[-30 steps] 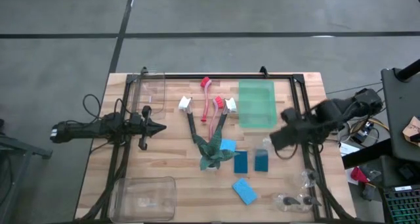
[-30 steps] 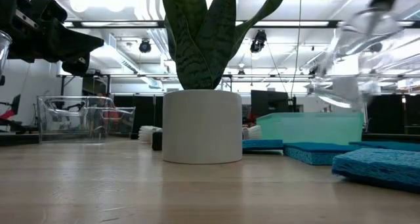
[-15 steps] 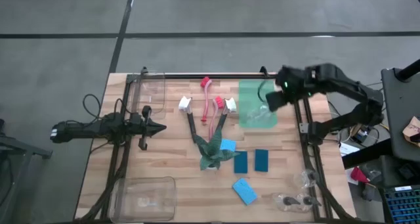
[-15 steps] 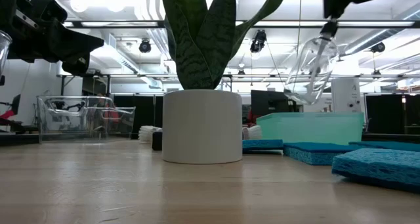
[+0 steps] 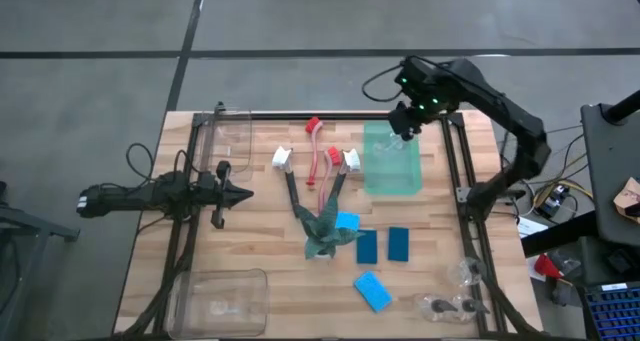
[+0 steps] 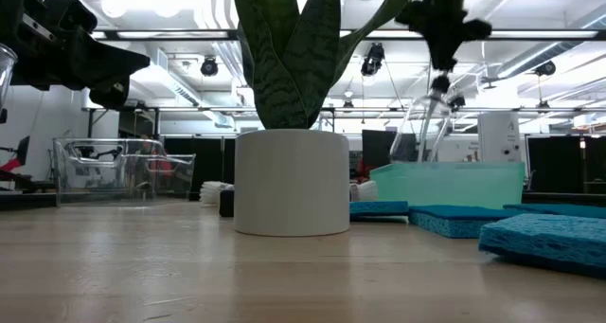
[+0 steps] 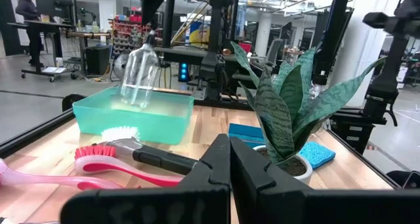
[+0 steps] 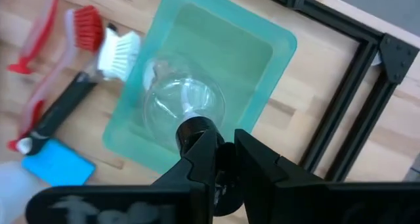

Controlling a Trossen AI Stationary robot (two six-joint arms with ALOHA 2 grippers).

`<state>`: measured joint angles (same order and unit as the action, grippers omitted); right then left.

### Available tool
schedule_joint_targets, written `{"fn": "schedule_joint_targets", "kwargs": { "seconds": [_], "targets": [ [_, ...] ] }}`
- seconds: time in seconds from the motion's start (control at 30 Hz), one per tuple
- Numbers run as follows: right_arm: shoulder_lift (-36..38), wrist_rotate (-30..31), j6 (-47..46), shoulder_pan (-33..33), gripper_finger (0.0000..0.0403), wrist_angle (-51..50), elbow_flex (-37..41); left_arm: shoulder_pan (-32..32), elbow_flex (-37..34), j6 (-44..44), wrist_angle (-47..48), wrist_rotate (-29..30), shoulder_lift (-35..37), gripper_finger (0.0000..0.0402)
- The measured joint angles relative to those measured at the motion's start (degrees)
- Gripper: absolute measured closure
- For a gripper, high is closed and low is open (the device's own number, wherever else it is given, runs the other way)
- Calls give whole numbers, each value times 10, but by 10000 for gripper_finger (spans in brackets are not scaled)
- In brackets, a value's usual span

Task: Pick & Place Kitchen Sink Supplies
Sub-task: Put the soap dispenser into the green bin

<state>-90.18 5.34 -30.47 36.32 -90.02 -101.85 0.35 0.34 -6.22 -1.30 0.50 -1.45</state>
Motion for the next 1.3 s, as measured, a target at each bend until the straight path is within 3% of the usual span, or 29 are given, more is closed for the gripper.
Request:
{"fn": "schedule_joint_targets", "kwargs": {
  "seconds": [0.63, 1.3],
  "targets": [
    [-162, -39, 98, 84, 360, 1, -120, 0, 0, 0, 0, 0, 0, 401],
    [-165, -70, 127, 91, 360, 0, -95, 0, 0, 0, 0, 0, 0, 401]
  ]
}}
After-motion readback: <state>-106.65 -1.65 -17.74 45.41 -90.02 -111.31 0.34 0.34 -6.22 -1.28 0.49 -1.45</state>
